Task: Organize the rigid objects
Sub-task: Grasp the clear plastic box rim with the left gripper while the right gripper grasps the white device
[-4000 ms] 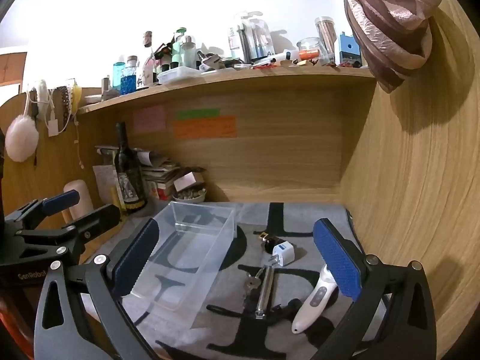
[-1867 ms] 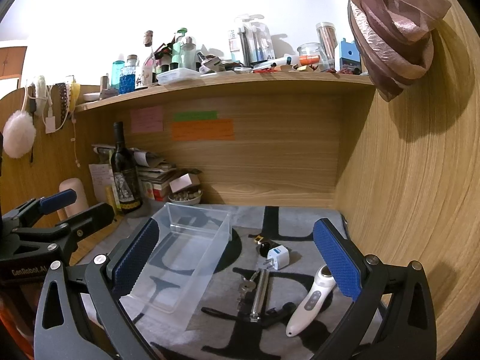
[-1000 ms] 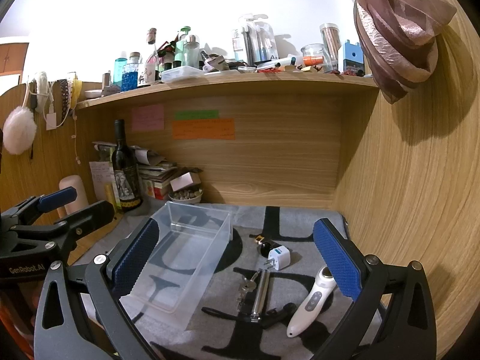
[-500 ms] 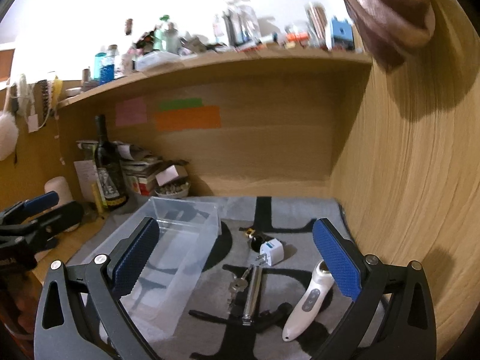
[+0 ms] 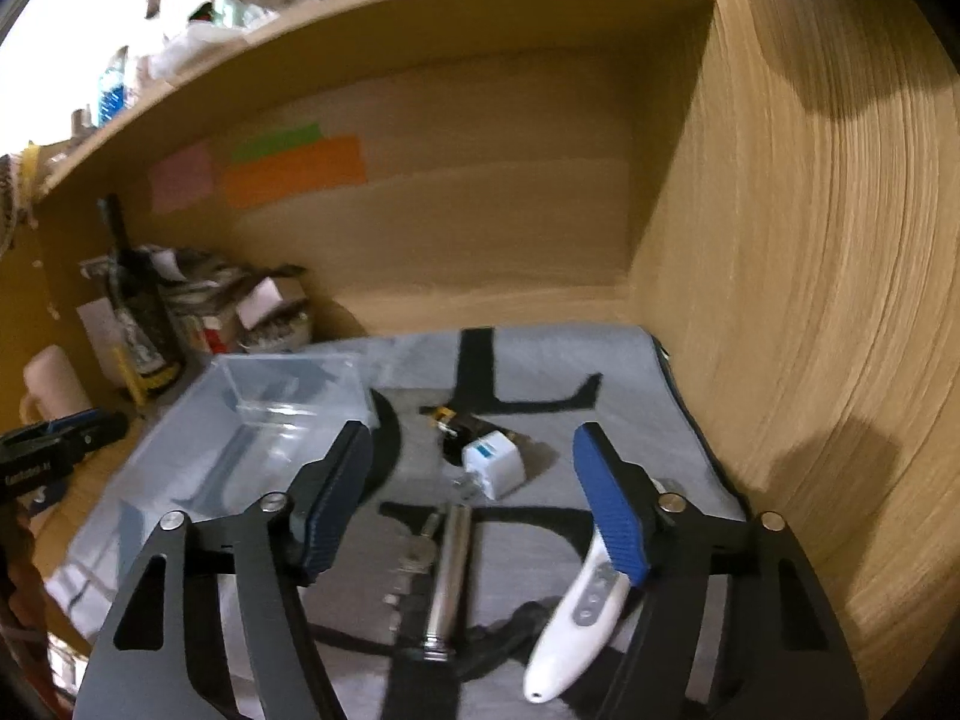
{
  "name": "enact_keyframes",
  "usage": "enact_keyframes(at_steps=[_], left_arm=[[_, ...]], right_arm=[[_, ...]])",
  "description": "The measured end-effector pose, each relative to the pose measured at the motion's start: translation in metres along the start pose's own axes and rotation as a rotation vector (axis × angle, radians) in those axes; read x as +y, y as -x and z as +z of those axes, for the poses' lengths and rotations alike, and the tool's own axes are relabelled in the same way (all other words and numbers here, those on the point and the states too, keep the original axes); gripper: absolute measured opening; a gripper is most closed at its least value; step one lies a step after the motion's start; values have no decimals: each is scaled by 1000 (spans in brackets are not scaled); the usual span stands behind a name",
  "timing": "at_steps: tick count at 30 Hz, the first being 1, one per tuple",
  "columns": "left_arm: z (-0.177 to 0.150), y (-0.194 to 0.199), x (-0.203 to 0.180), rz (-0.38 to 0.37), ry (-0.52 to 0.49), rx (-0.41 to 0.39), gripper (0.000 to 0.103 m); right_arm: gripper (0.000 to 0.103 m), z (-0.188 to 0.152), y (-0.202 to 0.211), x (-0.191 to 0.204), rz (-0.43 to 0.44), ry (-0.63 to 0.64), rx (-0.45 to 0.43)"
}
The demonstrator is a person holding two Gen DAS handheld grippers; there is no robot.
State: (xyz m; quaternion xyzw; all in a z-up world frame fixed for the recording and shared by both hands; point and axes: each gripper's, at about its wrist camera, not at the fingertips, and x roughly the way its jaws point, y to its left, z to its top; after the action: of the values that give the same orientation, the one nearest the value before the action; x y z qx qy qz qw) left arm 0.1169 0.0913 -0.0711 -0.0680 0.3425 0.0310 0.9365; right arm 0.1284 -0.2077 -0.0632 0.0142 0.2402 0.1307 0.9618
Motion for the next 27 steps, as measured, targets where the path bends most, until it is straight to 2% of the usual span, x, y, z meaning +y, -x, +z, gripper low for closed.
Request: enact_keyframes(at_steps=[6,11,19,27], left_arm=[[-1,-30,12,4,-8,113,34],[-4,-45,19,-40,9,198,25],[-10,-57,16,-97,3,257,15],[-13,-61,14,-104,-4,265,13]], right_arm=[[58,-12,-17,-17,-73,-4,82],[55,-27,-29,-34,-139,-8,161],[54,-43,-42,-61,-229,-39,243],[54,-50,-81,-79,-148,-116,374]])
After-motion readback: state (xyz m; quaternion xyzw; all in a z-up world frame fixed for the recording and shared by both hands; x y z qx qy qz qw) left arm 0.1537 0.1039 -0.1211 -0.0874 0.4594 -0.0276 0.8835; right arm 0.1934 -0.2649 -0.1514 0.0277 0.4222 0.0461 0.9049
